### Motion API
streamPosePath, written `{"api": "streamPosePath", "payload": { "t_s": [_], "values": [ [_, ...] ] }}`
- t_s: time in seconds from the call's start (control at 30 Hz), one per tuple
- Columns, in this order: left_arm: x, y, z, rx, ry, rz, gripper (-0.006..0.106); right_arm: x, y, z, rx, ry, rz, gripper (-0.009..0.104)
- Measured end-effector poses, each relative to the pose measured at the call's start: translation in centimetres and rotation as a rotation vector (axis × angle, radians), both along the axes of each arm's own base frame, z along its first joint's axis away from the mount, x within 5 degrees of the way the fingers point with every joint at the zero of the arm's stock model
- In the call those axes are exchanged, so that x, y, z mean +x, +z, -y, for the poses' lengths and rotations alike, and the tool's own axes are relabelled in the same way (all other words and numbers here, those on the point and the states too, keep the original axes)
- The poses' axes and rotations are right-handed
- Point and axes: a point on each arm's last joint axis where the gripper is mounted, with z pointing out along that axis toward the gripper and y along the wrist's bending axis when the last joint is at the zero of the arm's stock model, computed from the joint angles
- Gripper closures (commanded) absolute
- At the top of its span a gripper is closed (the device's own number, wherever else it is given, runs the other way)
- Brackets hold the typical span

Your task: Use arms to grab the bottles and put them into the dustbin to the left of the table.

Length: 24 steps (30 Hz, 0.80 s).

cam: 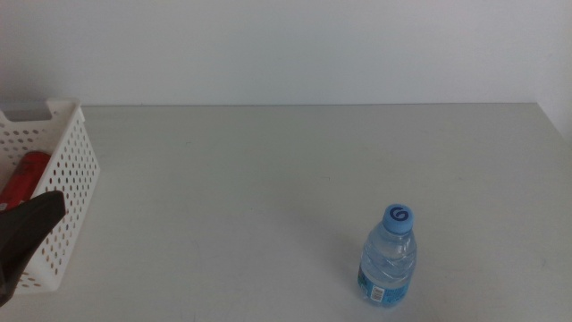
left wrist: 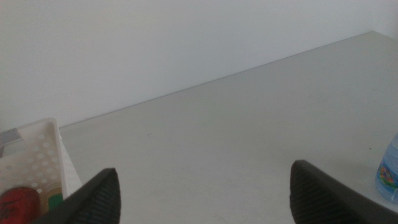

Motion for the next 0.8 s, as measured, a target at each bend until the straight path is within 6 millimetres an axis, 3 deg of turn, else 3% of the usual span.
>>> {"api": "streamPosePath", "payload": {
  "t_s": [0.5,0.8],
  "values": [
    [0.0,0.0,0.0,-0.001,0.005,0.000,0.007,0.1,0.9,0.0,-0.003,0.002,0.099,0.024],
    [0.0,0.0,0.0,-0.001,0.005,0.000,0.007,2.3,0.1,0.0,0.001,0.005,-0.064,0.024]
  ]
}}
